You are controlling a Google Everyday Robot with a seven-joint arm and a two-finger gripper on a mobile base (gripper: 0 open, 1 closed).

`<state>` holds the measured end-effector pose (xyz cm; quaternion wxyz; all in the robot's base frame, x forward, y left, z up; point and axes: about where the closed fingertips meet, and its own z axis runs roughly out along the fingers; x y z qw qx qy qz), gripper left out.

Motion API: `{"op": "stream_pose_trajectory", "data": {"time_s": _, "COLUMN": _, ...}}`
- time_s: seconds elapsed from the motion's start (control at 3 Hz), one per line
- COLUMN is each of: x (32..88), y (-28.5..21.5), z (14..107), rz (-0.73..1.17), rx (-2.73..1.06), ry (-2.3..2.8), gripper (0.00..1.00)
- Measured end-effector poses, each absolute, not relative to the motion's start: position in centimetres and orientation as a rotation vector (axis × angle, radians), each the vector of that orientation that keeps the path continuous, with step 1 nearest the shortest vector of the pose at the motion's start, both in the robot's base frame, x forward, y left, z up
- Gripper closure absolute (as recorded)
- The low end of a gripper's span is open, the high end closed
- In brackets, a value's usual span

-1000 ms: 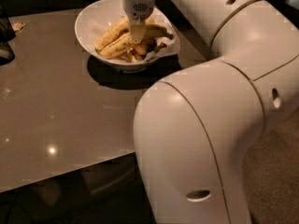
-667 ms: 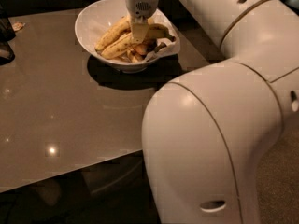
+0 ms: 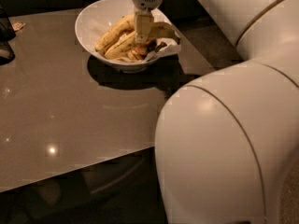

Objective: Pick banana from white bowl

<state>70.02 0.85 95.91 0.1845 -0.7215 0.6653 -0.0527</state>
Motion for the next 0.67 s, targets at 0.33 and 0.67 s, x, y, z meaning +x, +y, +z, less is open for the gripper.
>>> {"op": "stream_pose_trajectory", "data": {"time_s": 0.33, "x": 70.0, "y": 0.8, "z": 96.1, "rz": -0.154, "rx": -2.033, "ry": 1.869, "gripper": 1.00}}
{"op": "stream_pose_trajectory", "data": {"time_s": 0.67, "x": 70.0, "y": 1.3, "z": 97.3, "rz": -0.148, "rx": -2.021, "ry": 1.859, "gripper": 1.00}}
